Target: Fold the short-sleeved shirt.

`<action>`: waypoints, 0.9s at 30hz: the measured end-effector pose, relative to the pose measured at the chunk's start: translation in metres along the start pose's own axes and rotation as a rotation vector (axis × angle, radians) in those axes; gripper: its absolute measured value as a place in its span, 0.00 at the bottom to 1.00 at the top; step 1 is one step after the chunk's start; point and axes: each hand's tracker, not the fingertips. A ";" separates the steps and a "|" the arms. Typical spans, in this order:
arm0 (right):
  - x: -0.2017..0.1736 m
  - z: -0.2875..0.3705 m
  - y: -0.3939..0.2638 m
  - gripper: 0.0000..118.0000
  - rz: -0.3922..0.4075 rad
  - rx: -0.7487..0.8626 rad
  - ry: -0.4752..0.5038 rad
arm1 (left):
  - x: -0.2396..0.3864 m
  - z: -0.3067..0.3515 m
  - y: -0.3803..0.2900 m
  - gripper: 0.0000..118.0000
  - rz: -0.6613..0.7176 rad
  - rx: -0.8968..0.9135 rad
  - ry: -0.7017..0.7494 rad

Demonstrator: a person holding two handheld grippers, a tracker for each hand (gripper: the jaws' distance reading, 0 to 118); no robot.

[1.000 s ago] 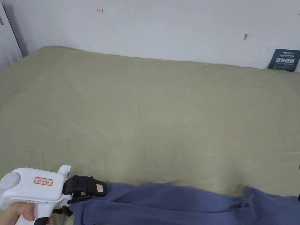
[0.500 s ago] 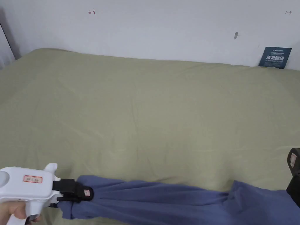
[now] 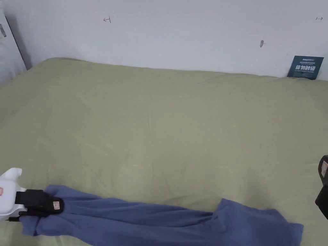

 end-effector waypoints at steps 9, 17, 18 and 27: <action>0.006 0.010 -0.007 0.01 -0.024 -0.011 0.026 | 0.155 -0.045 -0.026 0.09 -0.285 -0.081 0.175; 0.021 0.019 -0.016 0.01 -0.033 -0.035 0.012 | 0.230 -0.151 -0.062 0.28 -0.398 -0.148 0.196; 0.024 0.021 -0.016 0.01 -0.035 -0.039 0.006 | 0.237 -0.167 -0.070 0.74 -0.442 -0.151 0.197; 0.039 0.025 -0.019 0.01 -0.043 -0.053 -0.030 | 0.232 -0.156 -0.070 0.64 -0.375 -0.134 0.046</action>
